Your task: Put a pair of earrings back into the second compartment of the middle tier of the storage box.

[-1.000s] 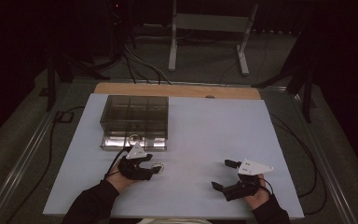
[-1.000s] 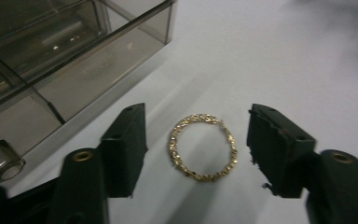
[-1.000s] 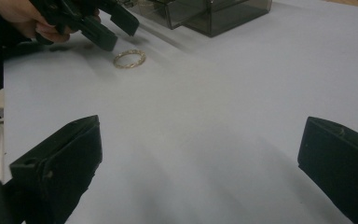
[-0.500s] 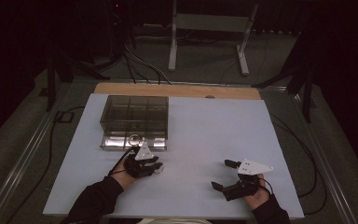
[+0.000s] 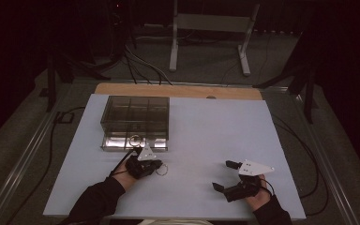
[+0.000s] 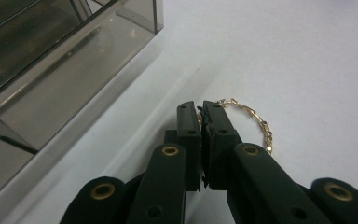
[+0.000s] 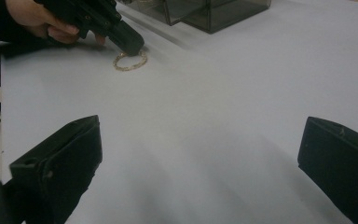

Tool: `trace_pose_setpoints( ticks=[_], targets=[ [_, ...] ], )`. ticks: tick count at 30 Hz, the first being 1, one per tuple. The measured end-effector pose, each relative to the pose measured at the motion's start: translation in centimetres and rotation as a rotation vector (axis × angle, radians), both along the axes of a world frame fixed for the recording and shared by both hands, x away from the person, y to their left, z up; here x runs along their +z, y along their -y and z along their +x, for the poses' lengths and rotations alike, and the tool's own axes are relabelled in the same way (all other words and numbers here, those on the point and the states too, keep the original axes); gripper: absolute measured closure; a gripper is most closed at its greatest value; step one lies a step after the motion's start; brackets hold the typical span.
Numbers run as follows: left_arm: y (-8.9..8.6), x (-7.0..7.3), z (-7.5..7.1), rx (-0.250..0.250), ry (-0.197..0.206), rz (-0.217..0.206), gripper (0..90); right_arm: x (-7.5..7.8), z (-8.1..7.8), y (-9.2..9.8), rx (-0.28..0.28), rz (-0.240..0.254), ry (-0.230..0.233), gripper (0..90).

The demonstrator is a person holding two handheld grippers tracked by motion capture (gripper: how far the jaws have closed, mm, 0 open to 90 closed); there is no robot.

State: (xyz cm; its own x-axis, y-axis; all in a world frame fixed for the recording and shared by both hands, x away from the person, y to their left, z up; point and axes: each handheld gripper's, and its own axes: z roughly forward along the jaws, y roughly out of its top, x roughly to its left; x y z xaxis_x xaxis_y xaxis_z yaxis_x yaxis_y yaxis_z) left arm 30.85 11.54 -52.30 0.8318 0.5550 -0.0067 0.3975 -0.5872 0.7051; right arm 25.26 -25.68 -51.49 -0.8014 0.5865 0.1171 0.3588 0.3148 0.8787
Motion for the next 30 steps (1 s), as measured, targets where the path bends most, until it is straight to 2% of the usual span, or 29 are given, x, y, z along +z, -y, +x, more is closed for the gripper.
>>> trace_pose_setpoints(
  ticks=[12,14,23,25,30],
  targets=[
    [0.1,1.2,-0.7,-0.015,0.032,-0.014,88.3,0.0,0.0,0.1,-0.002,0.001,-0.001,0.0],
    [0.0,1.3,-0.8,-0.013,0.025,-0.025,88.2,0.0,0.0,0.1,-0.002,0.003,-0.001,0.0],
    [-0.2,2.4,-0.9,-0.016,0.037,-0.041,88.2,0.0,0.1,0.0,-0.001,0.007,-0.001,0.0],
    [-0.5,2.7,-0.8,-0.01,0.034,-0.05,88.2,0.0,0.1,0.1,-0.002,0.008,0.0,0.0],
    [-1.1,3.6,-0.7,0.01,0.054,-0.068,88.2,0.0,0.1,0.1,-0.003,0.008,0.0,0.0]
  ],
)
